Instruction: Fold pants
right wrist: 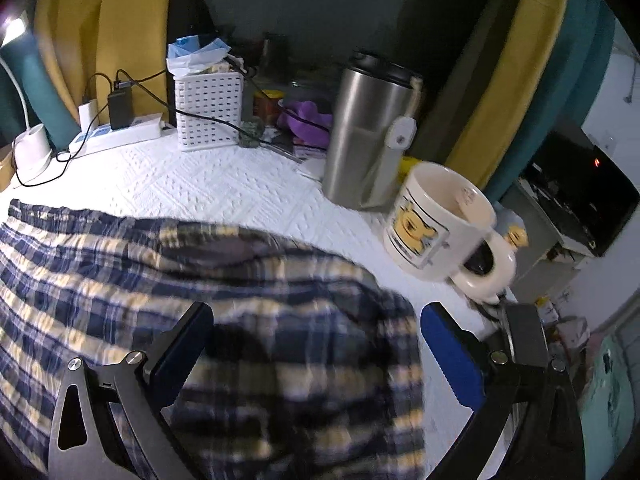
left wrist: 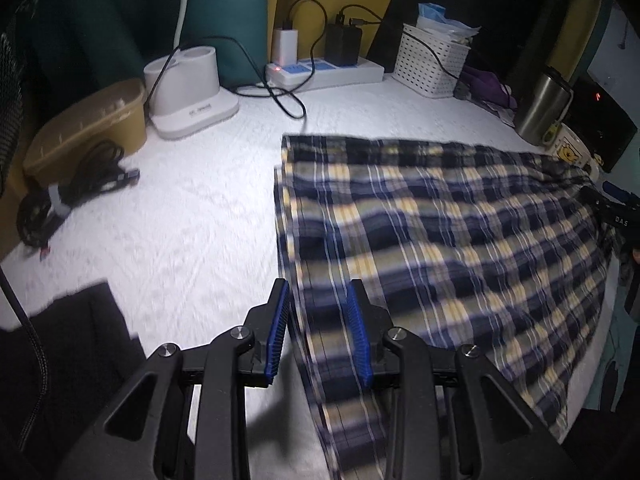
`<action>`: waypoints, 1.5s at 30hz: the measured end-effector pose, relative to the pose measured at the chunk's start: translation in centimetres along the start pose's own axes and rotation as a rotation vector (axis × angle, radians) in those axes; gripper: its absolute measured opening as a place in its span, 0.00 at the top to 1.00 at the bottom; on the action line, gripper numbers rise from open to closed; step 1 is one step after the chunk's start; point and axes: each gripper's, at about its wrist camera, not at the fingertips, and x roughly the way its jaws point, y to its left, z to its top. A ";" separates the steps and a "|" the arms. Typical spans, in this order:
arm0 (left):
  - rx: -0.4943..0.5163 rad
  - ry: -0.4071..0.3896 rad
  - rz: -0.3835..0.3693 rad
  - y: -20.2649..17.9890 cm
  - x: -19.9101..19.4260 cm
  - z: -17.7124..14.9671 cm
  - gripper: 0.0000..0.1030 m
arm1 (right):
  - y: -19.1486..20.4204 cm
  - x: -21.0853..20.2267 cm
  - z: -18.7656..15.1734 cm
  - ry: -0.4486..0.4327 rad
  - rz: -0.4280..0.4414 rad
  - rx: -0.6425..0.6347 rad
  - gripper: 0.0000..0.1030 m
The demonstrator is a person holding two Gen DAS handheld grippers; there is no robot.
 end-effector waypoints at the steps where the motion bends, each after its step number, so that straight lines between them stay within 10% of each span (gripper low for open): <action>1: -0.001 -0.001 -0.001 -0.1 -0.3 -0.5 0.71 | -0.2 -0.3 -0.5 0.003 -0.003 0.007 0.00; 26: -0.028 -0.045 -0.044 -2.6 -5.6 -10.0 0.61 | 2.3 -8.4 -8.3 -0.046 0.070 -0.006 0.00; 35: 0.004 -0.069 -0.074 -3.1 -5.9 -11.8 0.61 | 10.3 -10.6 -10.6 -0.042 0.272 -0.063 0.00; 45: 0.061 -0.135 -0.103 -3.6 -7.1 -12.4 0.98 | 19.4 -11.7 -9.9 -0.059 0.456 -0.172 0.00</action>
